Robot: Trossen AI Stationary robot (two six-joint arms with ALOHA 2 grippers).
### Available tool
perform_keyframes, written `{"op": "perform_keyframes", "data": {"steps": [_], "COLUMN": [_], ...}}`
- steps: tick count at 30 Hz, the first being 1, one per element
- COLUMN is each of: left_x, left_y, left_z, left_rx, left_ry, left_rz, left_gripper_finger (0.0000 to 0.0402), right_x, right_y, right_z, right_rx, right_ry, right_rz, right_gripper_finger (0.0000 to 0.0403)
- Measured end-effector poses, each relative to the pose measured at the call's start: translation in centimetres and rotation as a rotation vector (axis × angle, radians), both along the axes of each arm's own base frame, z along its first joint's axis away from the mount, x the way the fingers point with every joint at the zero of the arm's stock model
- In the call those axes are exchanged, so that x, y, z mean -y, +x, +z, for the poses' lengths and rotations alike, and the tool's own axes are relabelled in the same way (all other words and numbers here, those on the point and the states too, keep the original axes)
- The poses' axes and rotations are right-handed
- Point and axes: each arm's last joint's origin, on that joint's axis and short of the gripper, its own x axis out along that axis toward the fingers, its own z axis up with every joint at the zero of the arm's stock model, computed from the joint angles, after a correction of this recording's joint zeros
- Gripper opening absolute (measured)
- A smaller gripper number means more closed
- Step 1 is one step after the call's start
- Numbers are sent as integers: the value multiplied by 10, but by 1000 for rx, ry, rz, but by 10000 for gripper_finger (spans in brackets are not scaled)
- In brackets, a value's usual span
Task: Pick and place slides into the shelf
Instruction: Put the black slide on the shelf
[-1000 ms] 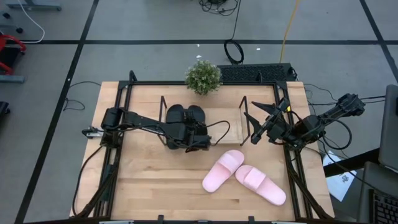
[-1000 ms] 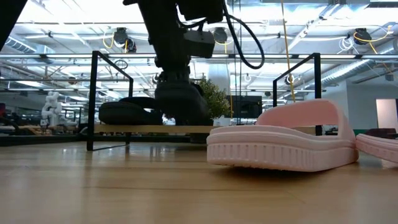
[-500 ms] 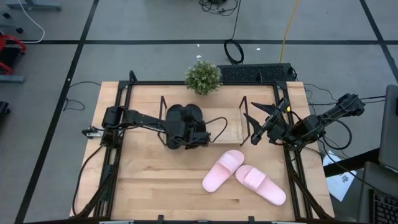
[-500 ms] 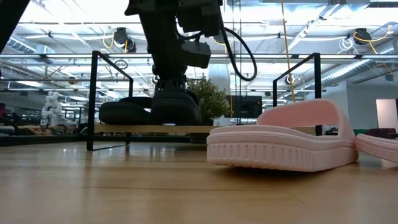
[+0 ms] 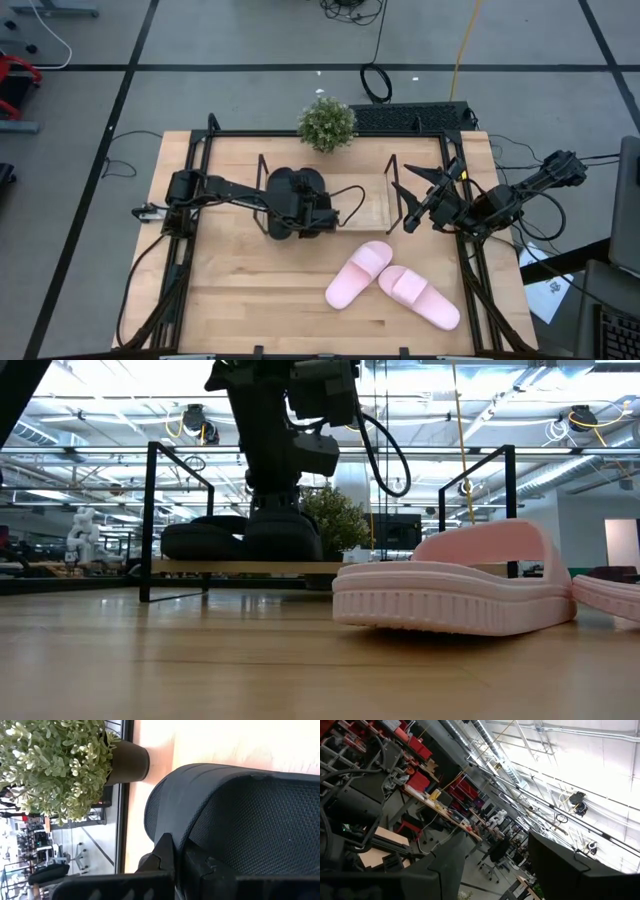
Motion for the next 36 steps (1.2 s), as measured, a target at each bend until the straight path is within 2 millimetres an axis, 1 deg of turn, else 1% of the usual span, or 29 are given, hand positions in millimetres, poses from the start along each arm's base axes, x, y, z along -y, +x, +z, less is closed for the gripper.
{"op": "perform_keyframes", "data": {"steps": [9,16,19,28,36], "left_x": [-1,-1,-1,0,8], "left_y": [0,-4,-5,-5,-5], "left_z": [0,-12,-14,-14,-15], "left_rx": [4,2,5,17,13], "left_ry": [-5,-8,-4,-18,-19], "left_rz": [5,7,13,21,-3], "left_gripper_finger": [0,0,2,35,74], "right_x": [0,0,0,0,0], "right_y": [0,0,0,0,0], "right_z": [0,0,0,0,0], "right_rx": [-1,-1,-1,0,1], "right_ry": [0,0,0,2,3], "right_rz": [0,-1,-1,-1,-1], "right_gripper_finger": [205,205,205,205,205]}}
